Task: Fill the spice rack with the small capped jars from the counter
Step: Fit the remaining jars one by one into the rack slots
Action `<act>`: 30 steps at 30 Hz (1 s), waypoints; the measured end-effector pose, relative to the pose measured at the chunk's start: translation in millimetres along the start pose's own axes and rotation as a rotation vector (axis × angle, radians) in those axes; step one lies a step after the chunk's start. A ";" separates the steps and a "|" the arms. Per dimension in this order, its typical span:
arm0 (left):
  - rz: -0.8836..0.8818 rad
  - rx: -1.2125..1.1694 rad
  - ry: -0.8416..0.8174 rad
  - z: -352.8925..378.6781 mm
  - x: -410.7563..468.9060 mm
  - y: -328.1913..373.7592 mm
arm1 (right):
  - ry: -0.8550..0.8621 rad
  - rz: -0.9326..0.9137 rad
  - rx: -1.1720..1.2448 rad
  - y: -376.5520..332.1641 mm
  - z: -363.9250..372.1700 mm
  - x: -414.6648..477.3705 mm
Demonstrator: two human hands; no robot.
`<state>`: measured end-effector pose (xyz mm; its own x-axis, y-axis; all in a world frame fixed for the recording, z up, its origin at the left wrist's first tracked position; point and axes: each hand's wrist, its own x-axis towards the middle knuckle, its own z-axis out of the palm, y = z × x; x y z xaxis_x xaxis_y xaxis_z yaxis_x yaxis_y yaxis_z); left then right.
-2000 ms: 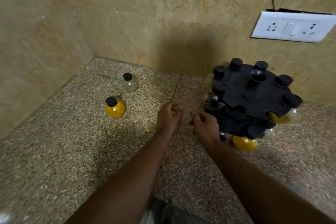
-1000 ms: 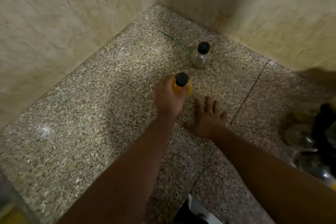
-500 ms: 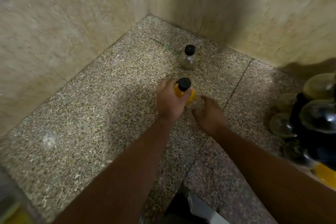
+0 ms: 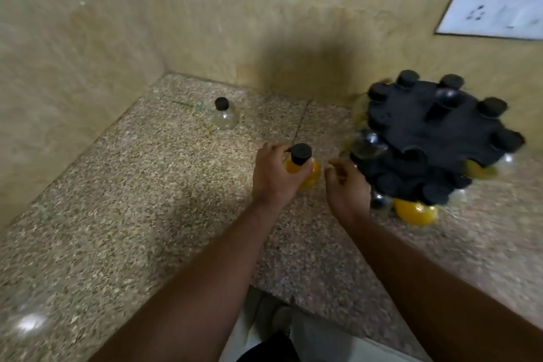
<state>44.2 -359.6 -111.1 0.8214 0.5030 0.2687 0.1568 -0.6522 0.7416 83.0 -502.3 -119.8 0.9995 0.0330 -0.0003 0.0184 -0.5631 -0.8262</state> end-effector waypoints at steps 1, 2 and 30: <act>0.021 -0.018 -0.011 5.5 -7.6 10.3 | 0.023 0.014 0.034 4.0 -11.6 -4.8; 0.059 -0.037 -0.025 12.1 -17.3 25.0 | 0.054 0.036 0.079 10.2 -28.8 -10.4; 0.279 -0.104 -0.257 83.8 -28.2 146.7 | 0.145 0.510 0.866 26.3 -159.7 24.3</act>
<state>89.9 -516.9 -61.4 0.9372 0.1480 0.3159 -0.1371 -0.6766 0.7235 112.1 -648.1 -51.5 0.8773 -0.1770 -0.4460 -0.3797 0.3123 -0.8708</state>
